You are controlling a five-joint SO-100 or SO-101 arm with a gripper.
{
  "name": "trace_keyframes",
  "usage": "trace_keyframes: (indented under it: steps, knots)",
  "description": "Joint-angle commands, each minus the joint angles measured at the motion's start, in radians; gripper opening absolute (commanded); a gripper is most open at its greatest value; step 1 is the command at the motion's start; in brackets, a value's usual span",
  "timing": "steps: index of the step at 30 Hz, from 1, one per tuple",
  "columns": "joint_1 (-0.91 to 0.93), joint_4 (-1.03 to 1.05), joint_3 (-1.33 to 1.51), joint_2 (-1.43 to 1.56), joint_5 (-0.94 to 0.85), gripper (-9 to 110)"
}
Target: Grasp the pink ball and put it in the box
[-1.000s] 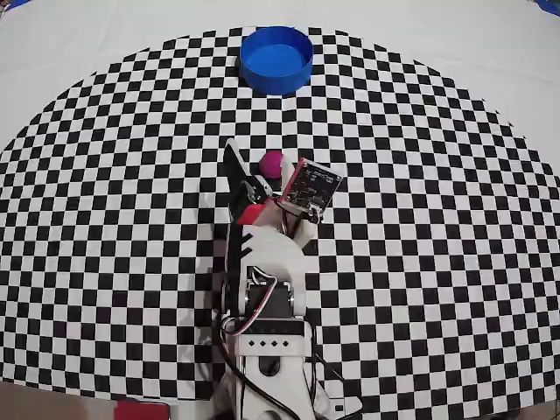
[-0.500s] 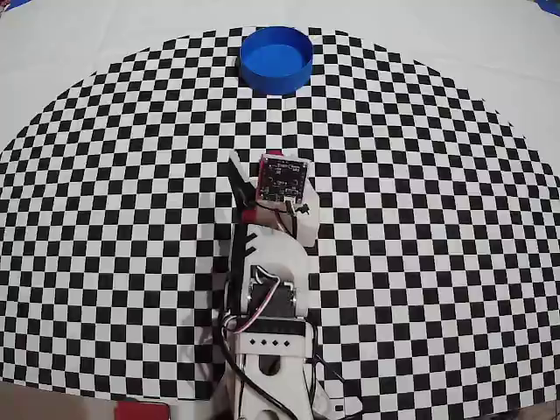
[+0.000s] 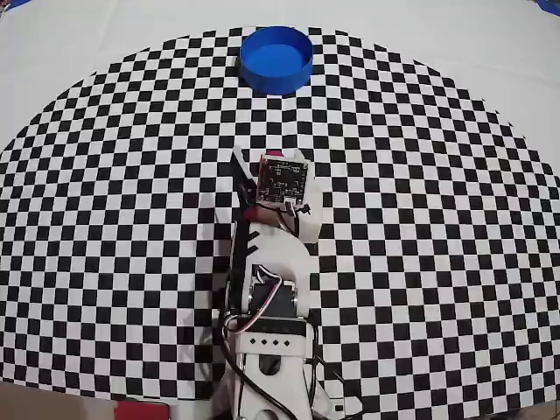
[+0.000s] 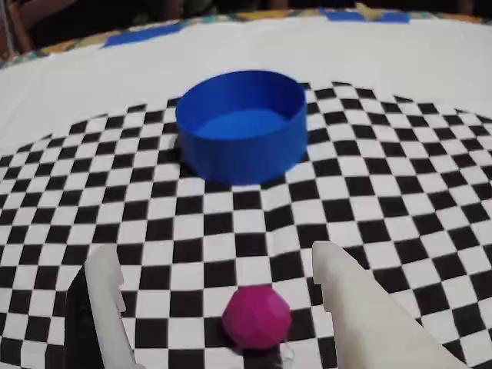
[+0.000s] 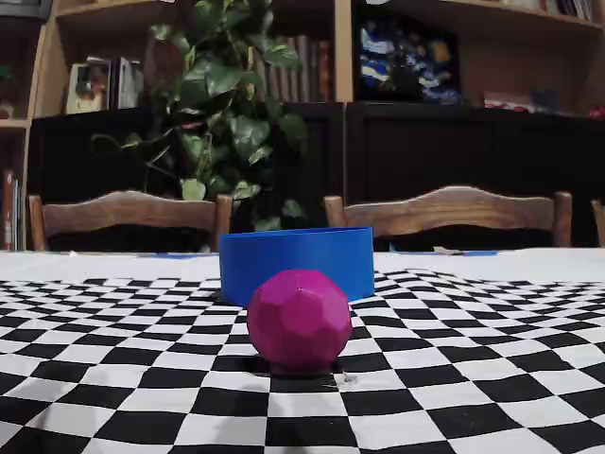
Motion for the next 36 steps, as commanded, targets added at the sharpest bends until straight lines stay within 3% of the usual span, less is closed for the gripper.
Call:
trace_keyframes:
  steps: [1,36]
  knots:
    - [-0.006,-0.037,0.008,-0.011,-0.015,29]
    - [0.009,-0.112,0.008,-0.17,-0.023,28]
